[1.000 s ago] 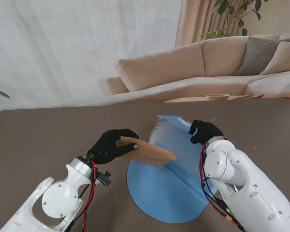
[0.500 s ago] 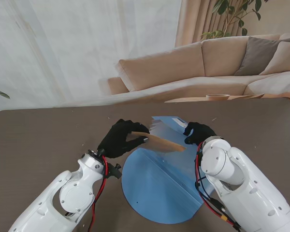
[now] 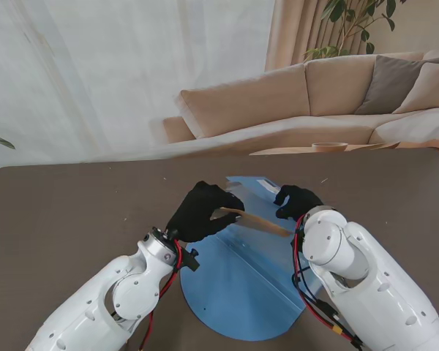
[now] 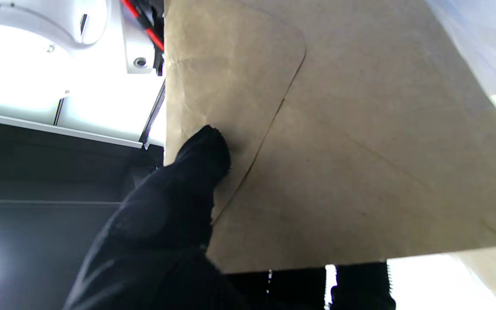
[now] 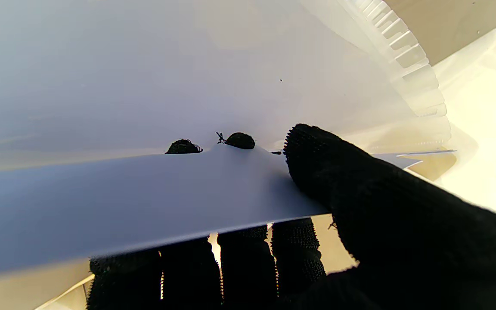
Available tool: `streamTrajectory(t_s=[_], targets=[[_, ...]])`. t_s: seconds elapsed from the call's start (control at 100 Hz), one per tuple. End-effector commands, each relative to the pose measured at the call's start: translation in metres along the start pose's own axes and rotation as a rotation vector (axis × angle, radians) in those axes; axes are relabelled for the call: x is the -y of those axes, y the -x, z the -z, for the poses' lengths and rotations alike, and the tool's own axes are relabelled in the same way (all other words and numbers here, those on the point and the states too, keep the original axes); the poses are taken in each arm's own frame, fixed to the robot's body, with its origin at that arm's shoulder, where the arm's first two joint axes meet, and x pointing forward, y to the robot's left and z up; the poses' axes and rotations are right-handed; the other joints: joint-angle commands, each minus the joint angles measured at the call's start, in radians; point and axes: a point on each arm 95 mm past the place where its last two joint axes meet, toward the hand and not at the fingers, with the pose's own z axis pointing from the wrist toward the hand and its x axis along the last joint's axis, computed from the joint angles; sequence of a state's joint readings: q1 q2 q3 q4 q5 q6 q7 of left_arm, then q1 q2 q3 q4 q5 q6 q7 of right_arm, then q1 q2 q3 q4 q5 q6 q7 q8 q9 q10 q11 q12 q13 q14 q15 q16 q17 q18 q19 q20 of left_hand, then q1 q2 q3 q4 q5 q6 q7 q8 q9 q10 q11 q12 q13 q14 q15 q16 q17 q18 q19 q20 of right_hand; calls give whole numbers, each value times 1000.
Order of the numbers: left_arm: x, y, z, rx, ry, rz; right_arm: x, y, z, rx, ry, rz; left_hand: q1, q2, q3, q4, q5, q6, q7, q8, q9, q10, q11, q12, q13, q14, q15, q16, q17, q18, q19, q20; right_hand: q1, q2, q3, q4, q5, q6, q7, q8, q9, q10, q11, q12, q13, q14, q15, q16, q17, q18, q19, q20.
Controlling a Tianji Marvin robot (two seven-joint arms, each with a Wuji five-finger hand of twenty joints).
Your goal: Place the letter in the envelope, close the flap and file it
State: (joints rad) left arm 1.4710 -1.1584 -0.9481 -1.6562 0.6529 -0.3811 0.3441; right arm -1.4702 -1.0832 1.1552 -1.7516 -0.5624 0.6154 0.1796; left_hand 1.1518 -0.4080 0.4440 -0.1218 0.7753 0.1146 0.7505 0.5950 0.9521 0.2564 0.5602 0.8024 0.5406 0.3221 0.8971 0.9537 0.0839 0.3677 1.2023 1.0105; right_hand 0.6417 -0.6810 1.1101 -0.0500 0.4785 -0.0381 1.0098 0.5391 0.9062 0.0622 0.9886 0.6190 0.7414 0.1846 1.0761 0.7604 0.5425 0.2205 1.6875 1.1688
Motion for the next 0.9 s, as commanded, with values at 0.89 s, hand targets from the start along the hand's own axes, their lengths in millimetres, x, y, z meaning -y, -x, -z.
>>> streamTrajectory(t_s=[0.89], targets=[[-10, 0, -7, -157, 29, -196, 0, -11, 4, -20, -20, -34, 101, 117, -72, 30, -22, -110, 150, 12, -39, -54, -7, 62, -49, -50, -15, 43, -38, -44, -41, -28, 46, 41, 24, -19, 21, 9, 13, -15, 73, -59, 24, 12, 16, 35, 27, -7, 17, -2, 84, 29]])
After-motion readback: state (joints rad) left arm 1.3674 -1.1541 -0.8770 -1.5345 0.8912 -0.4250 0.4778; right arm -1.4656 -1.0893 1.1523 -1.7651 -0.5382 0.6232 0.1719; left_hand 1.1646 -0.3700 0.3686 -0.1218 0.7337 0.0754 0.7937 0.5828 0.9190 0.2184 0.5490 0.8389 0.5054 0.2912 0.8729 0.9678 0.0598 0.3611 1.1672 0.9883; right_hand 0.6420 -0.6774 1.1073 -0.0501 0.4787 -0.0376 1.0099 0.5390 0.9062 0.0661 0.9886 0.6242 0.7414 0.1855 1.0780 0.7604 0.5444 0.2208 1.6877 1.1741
